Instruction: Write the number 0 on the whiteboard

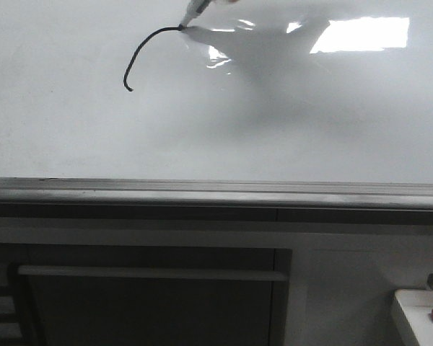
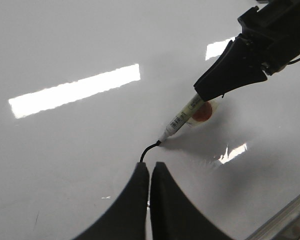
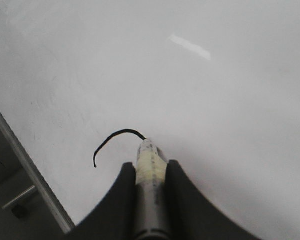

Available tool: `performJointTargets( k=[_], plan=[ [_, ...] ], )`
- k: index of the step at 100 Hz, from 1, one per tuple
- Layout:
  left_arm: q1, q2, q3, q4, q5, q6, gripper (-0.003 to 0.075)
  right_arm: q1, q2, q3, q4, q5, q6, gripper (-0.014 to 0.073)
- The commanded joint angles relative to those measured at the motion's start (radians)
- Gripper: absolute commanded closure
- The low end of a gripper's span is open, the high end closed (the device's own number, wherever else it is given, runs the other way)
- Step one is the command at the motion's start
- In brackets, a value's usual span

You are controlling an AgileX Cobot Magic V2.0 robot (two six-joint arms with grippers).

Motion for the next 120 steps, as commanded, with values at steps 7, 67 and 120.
performJointTargets(
  k=[7, 67, 120],
  plan=[
    [0.002, 0.001, -0.028, -0.014, -0.073, -0.005, 0.0741, -0.021, -0.052, 0.029, -0.021, -0.034, -0.005, 0.0659],
    [0.002, 0.001, -0.028, -0.014, -0.076, -0.005, 0.0741, 0.082, -0.028, 0.167, -0.006, -0.110, 0.017, 0.0659],
    [0.002, 0.001, -0.028, -0.014, -0.076, -0.005, 0.0741, 0.129, 0.089, -0.031, -0.019, -0.116, 0.017, 0.0659]
  ],
)
